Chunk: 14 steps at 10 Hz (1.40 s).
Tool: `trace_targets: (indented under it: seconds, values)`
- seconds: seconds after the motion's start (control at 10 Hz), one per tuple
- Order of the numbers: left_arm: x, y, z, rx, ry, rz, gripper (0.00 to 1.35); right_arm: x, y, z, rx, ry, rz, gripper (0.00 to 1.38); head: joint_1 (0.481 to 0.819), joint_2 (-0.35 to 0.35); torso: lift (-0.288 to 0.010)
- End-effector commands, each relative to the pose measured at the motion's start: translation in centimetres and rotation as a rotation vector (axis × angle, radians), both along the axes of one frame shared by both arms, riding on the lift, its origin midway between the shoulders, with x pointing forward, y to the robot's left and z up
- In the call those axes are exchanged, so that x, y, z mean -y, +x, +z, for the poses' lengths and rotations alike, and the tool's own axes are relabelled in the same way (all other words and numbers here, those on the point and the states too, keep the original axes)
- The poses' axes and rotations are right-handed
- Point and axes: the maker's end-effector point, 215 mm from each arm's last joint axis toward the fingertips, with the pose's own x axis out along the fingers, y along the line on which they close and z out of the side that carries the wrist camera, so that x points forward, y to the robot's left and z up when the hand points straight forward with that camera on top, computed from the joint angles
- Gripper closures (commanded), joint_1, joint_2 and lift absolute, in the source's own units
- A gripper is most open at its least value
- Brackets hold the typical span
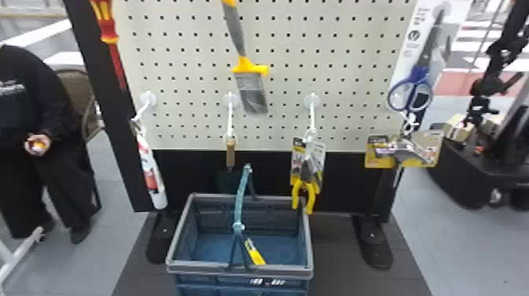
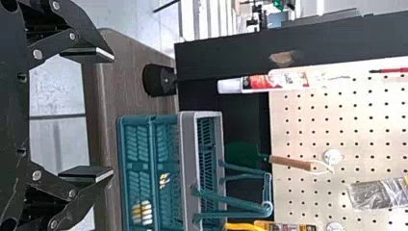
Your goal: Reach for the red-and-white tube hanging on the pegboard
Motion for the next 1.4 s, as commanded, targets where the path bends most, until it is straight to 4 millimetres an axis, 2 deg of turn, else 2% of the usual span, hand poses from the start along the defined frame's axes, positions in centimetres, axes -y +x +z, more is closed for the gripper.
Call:
trace_targets:
  seconds: [0.0,0.1,0.5,0.8,1.0,1.2,1.3]
  values:
    - [-0.6,1.6,0.1,-0.001,0.009,-0.041,0.44,0.0,0.0,0.0,-0.001,0.001,-0.001,0.26,0.549,0.0,-0.1]
    - [-0.8,2.8,0.4,0.008,0.024,-0.068,0.44,0.0,0.0,0.0,-0.001,0.001,-0.001,0.26,0.549,0.0,-0.1]
    - [-5.5,9.2,3.2,0.072,0.129,-0.078,0.44,0.1,0.0,-0.1,-0.002,0.002,-0.002,0.26,0.549,0.0,-0.1]
    - [-7.4,13.7,4.4,0.093,0.151,-0.104,0.43,0.0,0.0,-0.1,-0.002,0.002,-0.002,0.26,0.549,0.0,-0.1]
    - [-7.8,17.1,5.3,0.105,0.127,-0.133,0.4,-0.1,-0.1,-0.1,-0.004,0.005,-0.003,0.26,0.549,0.0,-0.1]
    - [-7.7,21.2,6.3,0.11,0.086,-0.179,0.28,-0.4,0.0,0.0,-0.001,0.007,-0.004,0.26,0.549,0.0,-0.1]
    - [-7.6,22.9,7.6,0.126,0.101,-0.198,0.23,-0.5,-0.1,-0.1,-0.003,0.009,-0.004,0.26,0.549,0.0,-0.1]
